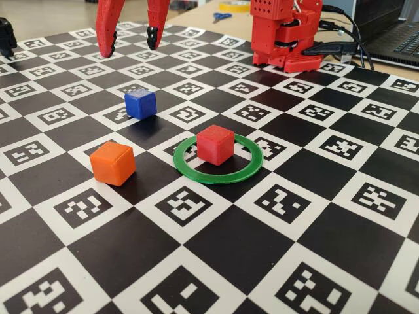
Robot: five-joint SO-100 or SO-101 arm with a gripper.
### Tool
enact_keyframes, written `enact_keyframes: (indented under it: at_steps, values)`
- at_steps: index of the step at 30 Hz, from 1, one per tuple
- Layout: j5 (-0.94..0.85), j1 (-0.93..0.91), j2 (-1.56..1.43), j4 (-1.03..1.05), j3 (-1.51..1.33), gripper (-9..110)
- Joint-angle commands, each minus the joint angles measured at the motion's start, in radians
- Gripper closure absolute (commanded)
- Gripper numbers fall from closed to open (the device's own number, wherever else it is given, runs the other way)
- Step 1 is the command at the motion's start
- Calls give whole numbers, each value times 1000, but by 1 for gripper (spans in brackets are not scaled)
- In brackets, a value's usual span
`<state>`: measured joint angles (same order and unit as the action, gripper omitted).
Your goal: Grab the red cube then put it in the green circle then put the blue cube on top and finally the orange cube on top
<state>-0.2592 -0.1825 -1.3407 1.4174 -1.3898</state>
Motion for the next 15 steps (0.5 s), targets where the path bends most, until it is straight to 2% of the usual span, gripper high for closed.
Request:
enact_keyframes:
  at_steps: [1,15]
  values:
    - [15,28,-46,-41,-8,60]
    - [51,91,52,-175,-84,60]
